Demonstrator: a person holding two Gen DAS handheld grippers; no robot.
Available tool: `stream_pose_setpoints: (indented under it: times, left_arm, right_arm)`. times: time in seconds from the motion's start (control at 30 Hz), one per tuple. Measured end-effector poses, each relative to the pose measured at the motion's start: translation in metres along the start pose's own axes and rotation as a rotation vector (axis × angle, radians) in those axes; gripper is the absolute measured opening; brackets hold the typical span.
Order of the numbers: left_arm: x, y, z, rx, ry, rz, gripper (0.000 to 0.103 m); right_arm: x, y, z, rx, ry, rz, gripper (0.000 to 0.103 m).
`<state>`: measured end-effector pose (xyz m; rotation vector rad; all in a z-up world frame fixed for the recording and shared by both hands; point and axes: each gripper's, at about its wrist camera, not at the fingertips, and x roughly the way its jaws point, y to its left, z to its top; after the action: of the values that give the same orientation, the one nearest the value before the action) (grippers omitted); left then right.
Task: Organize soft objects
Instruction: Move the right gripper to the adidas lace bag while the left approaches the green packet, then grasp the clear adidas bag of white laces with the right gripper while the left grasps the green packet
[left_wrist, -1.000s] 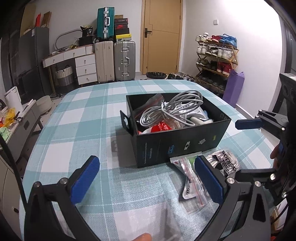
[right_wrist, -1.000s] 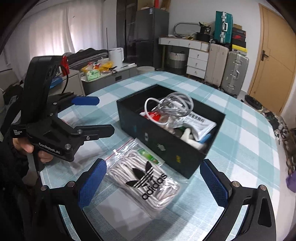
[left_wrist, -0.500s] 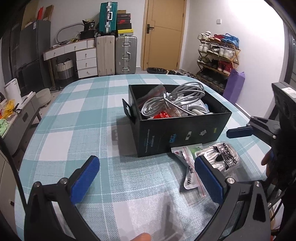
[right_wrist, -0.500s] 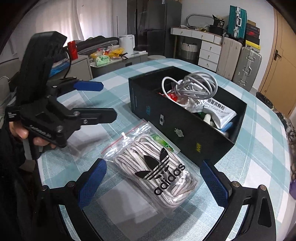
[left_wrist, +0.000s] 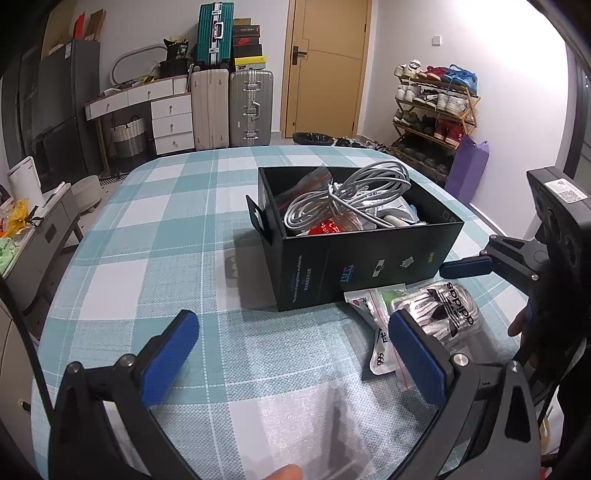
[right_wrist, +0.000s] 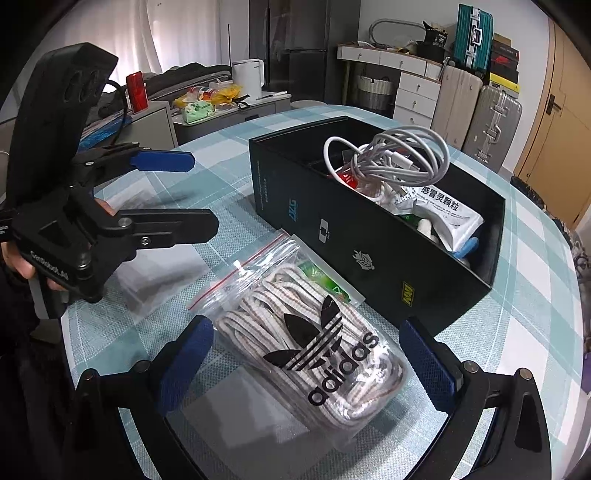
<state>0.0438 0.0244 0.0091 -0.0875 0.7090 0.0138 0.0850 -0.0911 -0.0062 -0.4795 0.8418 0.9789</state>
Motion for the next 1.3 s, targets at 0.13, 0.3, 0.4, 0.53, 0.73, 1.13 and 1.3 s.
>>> stream_pose_setpoints:
  times: [0.13, 0.3, 0.4, 0.53, 0.73, 1.13, 1.3]
  left_arm:
    - [0.000, 0.001, 0.000, -0.003, 0.002, -0.001, 0.103]
    - [0.001, 0.000, 0.001, -0.003, 0.007, -0.004, 0.103]
    - [0.002, 0.002, 0.001, -0.008, 0.011, -0.004, 0.103]
    - [0.003, 0.003, 0.001, -0.014, 0.012, -0.008, 0.103]
    - [0.003, 0.003, 0.001, -0.011, 0.016, -0.009, 0.103]
    - [0.002, 0.000, 0.000, -0.004, 0.013, -0.011, 0.103]
    - [0.002, -0.001, 0.000, -0.005, 0.014, -0.013, 0.103]
  right_arm:
    - [0.002, 0.001, 0.002, 0.008, 0.022, 0.025, 0.102]
    - [0.003, 0.005, -0.005, -0.013, 0.070, 0.055, 0.101]
    - [-0.002, 0.006, -0.008, -0.020, 0.070, 0.086, 0.097]
    - [-0.003, 0.002, -0.011, -0.013, 0.063, 0.084, 0.090]
    - [0.001, -0.001, -0.009, 0.007, 0.048, 0.068, 0.079]
    - [-0.005, 0.001, -0.013, -0.020, 0.050, 0.097, 0.051]
    - [-0.014, 0.006, -0.019, -0.057, 0.035, 0.110, 0.046]
